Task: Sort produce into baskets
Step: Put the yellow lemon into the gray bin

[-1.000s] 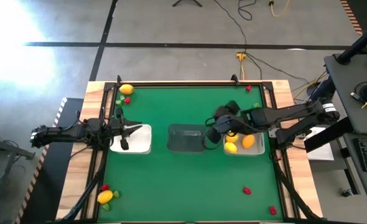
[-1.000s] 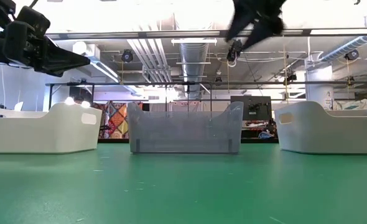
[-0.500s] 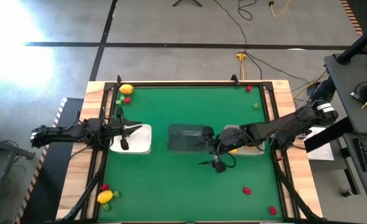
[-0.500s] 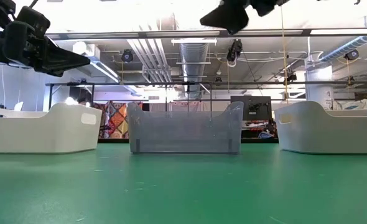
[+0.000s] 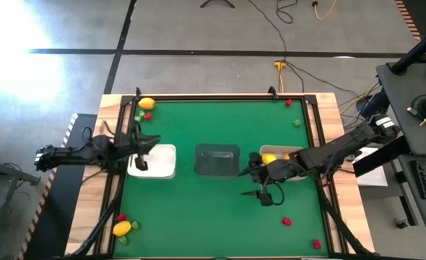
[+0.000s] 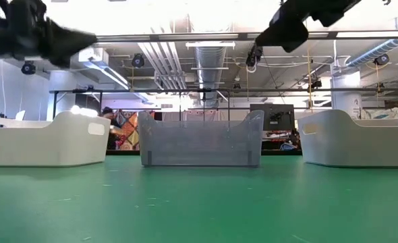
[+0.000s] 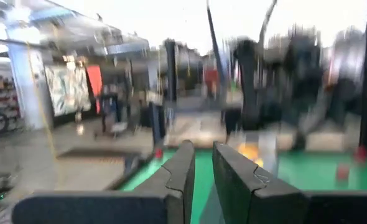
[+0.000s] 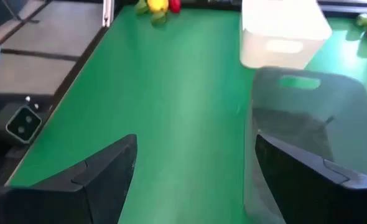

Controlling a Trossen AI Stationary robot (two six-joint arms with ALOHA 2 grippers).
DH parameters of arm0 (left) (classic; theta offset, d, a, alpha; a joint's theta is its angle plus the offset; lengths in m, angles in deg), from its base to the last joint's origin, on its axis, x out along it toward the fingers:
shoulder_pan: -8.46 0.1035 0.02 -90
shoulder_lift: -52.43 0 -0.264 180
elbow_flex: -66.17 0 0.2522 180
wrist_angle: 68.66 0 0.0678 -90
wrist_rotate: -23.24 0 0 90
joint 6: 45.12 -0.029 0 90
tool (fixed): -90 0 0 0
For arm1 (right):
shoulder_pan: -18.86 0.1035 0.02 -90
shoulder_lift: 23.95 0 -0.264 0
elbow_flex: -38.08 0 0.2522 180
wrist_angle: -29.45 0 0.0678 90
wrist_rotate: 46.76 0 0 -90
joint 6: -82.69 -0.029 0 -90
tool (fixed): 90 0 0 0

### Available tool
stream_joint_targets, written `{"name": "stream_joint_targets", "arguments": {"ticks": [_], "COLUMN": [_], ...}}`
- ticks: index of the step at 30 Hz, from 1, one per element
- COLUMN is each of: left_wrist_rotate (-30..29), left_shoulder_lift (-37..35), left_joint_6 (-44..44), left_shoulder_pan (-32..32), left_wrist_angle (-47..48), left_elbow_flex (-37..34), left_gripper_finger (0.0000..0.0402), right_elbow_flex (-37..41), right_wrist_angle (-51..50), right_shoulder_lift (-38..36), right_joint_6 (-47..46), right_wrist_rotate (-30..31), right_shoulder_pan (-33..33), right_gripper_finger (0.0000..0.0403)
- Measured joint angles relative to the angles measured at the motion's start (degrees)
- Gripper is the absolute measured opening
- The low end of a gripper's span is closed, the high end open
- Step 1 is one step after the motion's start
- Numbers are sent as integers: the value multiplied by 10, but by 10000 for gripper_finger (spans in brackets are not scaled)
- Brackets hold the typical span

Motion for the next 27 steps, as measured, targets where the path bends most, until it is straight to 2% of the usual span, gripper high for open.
{"name": "stream_joint_targets", "arguments": {"ticks": [4,9,11,14,16,19,22,25,27], "left_wrist_rotate": [1,6,64,213,256,252,218,172,110], "left_shoulder_lift": [1,5,13,35,58,99,158,222,268], "left_joint_6": [84,57,96,144,176,214,219,152,134], "left_shoulder_pan": [0,0,0,-3,-14,-44,-94,-147,-177], "left_wrist_angle": [-88,-109,-143,-200,-231,-242,-210,-102,14], "left_elbow_flex": [0,0,0,0,0,12,64,147,212], "left_gripper_finger": [42,42,42,42,42,42,42,42,42], "right_elbow_flex": [0,1,1,-1,-2,0,5,6,6], "right_wrist_angle": [10,11,11,11,11,19,41,50,57], "right_shoulder_lift": [-10,-11,-11,-11,-11,-8,6,28,45], "right_joint_6": [2,0,-8,-34,-43,-40,-36,-42,-48], "right_wrist_rotate": [9,37,38,36,36,36,35,35,36], "right_shoulder_pan": [0,0,0,4,12,28,41,50,58], "right_gripper_finger": [322,319,316,312,309,305,304,306,308]}}
